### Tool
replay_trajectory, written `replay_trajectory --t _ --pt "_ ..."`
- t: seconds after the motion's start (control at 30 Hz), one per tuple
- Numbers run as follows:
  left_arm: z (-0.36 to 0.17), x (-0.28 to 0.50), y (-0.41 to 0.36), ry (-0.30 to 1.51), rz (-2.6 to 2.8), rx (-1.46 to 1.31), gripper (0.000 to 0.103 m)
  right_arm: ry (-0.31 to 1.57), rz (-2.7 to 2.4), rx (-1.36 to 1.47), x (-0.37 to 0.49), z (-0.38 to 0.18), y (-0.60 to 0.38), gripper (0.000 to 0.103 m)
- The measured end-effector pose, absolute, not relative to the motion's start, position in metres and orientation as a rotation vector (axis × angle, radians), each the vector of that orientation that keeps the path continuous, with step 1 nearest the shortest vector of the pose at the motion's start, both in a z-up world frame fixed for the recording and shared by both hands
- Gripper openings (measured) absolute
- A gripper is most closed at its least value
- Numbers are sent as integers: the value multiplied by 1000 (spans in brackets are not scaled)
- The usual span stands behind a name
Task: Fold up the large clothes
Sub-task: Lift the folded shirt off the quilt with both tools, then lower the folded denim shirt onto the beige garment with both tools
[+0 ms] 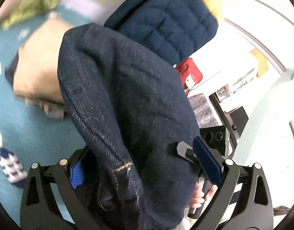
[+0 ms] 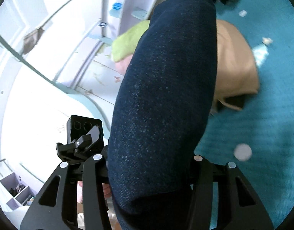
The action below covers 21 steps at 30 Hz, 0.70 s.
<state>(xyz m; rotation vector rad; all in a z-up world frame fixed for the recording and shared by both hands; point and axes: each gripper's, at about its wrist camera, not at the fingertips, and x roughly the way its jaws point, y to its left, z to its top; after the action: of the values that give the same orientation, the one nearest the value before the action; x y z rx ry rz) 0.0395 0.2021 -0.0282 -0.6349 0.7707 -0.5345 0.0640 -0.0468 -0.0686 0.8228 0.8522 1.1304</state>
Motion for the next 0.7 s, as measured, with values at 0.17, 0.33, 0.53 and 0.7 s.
replay_trajectory --t 0.17,0.33,0.53,0.7 --pt "32 47 215 655 -509 -512 96 762 1179 768 97 -20 -21 46" --pt "77 65 223 553 -454 -380 96 702 1175 728 148 15 20 44" --pt "91 135 246 570 -398 -389 96 736 1116 655 216 28 71 44" --pt "73 185 266 604 -372 -400 96 818 1038 587 275 23 111 42"
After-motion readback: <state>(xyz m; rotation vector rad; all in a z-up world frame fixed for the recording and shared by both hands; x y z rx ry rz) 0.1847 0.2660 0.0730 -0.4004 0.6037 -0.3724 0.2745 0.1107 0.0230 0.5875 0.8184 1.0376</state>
